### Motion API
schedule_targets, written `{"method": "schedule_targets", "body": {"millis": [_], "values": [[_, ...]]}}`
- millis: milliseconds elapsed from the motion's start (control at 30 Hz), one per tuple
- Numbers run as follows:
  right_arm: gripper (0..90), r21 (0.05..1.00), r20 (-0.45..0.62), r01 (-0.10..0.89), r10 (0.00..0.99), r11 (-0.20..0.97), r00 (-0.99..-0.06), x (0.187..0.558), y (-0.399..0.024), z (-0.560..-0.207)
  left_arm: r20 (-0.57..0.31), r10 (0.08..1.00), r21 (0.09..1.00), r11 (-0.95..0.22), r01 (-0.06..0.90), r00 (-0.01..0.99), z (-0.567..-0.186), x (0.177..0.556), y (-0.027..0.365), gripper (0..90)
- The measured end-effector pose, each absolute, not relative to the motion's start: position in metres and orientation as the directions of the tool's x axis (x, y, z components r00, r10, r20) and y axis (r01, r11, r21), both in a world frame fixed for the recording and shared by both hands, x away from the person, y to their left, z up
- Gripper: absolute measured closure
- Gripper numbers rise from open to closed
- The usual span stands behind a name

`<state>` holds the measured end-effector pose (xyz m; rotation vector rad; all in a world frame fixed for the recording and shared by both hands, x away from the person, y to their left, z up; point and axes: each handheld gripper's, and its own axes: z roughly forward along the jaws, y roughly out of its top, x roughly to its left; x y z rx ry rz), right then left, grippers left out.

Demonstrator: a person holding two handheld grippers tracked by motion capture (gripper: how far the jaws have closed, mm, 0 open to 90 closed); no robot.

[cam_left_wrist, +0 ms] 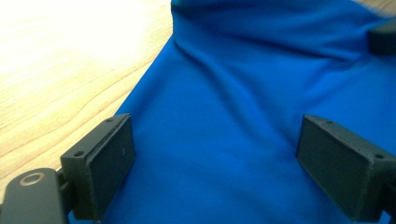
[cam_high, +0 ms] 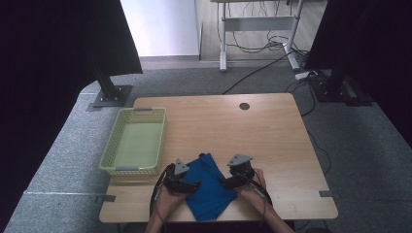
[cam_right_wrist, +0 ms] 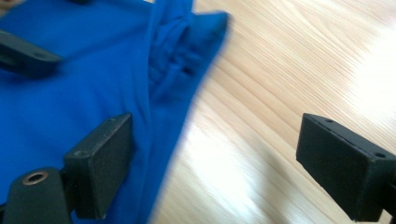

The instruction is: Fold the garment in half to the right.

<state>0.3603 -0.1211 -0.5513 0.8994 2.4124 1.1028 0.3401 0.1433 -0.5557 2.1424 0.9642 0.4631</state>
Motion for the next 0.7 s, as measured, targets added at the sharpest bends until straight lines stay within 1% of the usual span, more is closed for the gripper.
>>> {"method": "schedule_targets", "body": {"millis": [100,233,467,700], "values": [[11.4,0.772,-0.006,0.435,0.689,0.464,-0.724,0.363,-0.135,-0.553,0.026,0.757,0.743,-0.452,0.494,0.653,-0.556,0.340,0.143,11.3],[11.2,0.783,0.004,0.423,0.677,0.456,-0.736,0.362,-0.136,-0.548,0.027,0.757,0.743,-0.452,0.494,0.653,-0.556,0.340,0.143,11.3],[10.8,0.794,-0.007,0.380,0.633,0.474,-0.774,0.366,-0.113,-0.540,0.027,0.757,0.743,-0.452,0.494,0.652,-0.556,0.340,0.143,11.3],[11.1,0.803,-0.019,0.365,0.633,0.471,-0.774,0.380,-0.091,-0.537,0.026,0.759,0.743,-0.450,0.495,0.651,-0.556,0.340,0.143,11.3]]}}
